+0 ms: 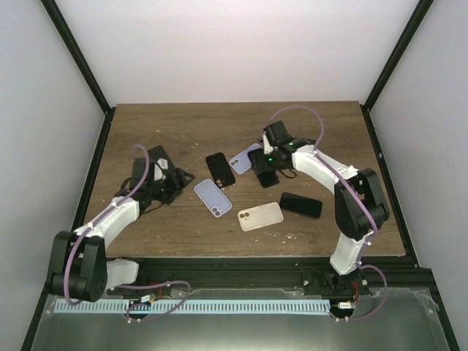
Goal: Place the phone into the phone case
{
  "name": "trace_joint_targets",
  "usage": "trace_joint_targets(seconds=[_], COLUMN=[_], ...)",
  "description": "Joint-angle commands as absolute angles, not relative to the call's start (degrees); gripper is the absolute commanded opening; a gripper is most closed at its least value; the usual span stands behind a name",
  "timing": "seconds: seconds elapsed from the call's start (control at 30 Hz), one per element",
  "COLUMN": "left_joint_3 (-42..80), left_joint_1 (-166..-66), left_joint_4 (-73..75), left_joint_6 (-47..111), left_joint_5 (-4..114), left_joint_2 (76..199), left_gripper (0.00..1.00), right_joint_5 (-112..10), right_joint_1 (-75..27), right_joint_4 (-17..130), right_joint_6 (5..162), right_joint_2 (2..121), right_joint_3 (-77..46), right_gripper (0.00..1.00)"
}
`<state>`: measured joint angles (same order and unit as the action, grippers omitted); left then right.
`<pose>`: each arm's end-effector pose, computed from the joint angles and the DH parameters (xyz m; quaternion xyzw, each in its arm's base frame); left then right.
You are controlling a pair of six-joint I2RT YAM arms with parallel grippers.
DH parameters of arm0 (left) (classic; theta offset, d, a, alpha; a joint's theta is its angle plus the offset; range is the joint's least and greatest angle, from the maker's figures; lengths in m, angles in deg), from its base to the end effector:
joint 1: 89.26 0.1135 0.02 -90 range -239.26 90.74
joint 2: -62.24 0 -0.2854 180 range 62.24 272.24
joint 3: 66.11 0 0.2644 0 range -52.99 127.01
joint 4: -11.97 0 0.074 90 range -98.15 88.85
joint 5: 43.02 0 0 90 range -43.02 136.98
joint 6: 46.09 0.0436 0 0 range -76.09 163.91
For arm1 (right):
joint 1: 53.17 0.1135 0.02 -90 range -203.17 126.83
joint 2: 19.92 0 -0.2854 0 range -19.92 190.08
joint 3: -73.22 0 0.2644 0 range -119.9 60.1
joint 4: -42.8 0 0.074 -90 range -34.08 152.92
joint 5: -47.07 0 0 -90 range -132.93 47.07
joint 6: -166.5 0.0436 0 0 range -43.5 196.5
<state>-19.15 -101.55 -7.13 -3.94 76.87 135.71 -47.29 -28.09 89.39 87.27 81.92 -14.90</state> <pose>0.2432 -0.0752 0.1892 -0.1804 0.8816 -0.3895 0.1962 0.3551 0.1698 0.2281 -0.1300 0.9572 0.1138 0.2323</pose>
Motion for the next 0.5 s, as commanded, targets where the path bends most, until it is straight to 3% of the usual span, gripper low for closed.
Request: trace_joint_targets(seconds=[0.0,0.13,0.47], left_joint_3=[-17.1,-16.9,-17.9], left_joint_1=[-96.2,-93.6,-93.0], left_joint_4=[-14.2,-18.9,-25.3], left_joint_6=[-0.3,1.4,3.8], left_joint_5=[75.4,72.7,61.9], left_joint_2=[130.4,126.9,117.5], left_gripper=[0.9,0.95,0.95], right_joint_5=[-51.4,-53.1,-56.6], right_joint_1=[-20.8,-14.6,-5.5], right_joint_4=[85.4,82.6,74.5], right_joint_6=[93.9,97.0,100.9], right_joint_2=[80.5,83.0,90.8], right_joint_3=[-17.6,-20.7,-25.9], right_gripper=[0.68,0.68,0.68])
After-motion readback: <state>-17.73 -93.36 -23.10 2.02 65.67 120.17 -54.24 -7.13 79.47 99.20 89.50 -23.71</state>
